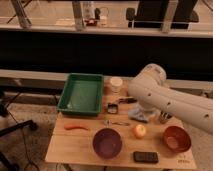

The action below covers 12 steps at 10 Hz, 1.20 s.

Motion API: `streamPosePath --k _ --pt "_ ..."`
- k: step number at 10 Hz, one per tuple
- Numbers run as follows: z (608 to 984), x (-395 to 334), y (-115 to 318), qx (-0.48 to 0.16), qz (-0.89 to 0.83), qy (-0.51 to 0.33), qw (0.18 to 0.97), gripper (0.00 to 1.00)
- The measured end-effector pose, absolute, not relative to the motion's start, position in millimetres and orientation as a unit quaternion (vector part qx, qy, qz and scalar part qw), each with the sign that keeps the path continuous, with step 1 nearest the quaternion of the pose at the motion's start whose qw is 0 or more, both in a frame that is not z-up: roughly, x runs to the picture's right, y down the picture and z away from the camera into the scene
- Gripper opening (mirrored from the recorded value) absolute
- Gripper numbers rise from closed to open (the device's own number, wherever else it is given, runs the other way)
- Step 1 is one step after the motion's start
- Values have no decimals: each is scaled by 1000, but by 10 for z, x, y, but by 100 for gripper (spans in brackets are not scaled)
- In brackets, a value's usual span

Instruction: Place towel in metal cup

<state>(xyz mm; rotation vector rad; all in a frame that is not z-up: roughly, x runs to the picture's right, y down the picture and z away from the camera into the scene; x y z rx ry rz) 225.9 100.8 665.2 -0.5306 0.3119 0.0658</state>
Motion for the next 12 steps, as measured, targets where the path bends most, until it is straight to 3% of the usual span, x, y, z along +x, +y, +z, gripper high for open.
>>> streamPosePath --k 6,12 --pt "7011 2930 1088 -258 132 144 946 0" --pt "6991 3092 1081 -235 181 89 951 0"
